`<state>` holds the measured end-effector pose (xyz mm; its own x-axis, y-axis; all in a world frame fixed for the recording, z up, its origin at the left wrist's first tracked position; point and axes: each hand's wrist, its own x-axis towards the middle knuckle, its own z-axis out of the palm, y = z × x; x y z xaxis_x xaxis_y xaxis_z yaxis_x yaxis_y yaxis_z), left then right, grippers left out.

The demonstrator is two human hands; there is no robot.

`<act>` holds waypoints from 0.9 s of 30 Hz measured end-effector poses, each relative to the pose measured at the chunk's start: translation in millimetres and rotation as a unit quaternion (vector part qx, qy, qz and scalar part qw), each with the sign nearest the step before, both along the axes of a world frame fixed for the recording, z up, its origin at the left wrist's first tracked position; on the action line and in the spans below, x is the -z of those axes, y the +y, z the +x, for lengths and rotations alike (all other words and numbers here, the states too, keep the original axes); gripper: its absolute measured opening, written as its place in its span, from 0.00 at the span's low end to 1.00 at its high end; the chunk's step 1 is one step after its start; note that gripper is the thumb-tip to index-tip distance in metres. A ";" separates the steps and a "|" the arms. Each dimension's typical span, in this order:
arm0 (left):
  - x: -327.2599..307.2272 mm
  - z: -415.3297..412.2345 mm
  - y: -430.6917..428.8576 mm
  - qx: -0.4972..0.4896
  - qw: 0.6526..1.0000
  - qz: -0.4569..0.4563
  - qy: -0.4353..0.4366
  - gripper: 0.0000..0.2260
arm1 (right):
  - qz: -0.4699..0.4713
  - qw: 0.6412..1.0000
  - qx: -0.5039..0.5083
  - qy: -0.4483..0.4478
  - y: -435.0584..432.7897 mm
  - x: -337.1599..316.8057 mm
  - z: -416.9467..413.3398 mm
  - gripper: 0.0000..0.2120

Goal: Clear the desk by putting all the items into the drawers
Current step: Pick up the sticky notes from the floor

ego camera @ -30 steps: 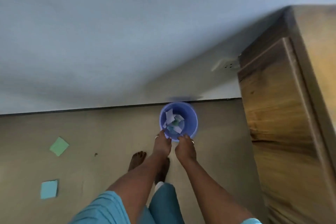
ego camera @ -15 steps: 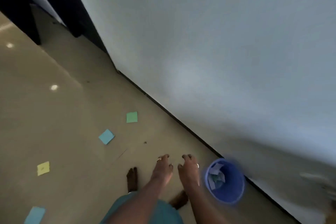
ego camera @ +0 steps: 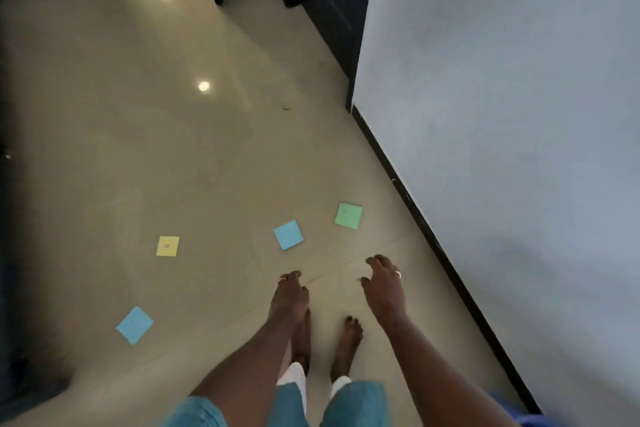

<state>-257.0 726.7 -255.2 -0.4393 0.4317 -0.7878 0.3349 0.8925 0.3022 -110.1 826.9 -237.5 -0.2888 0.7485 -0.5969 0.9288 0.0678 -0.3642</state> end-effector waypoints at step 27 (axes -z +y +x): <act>475.4 -176.0 98.7 0.033 0.988 -0.085 0.127 0.38 | 0.059 0.968 -0.144 -0.195 190.1 491.0 -111.7 0.45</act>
<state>-433.1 825.4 -730.6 -0.6077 0.3380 -0.7187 0.4408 0.8963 0.0487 -221.7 1017.0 -728.5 -0.2661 0.7396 -0.6183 0.9304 0.3648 0.0359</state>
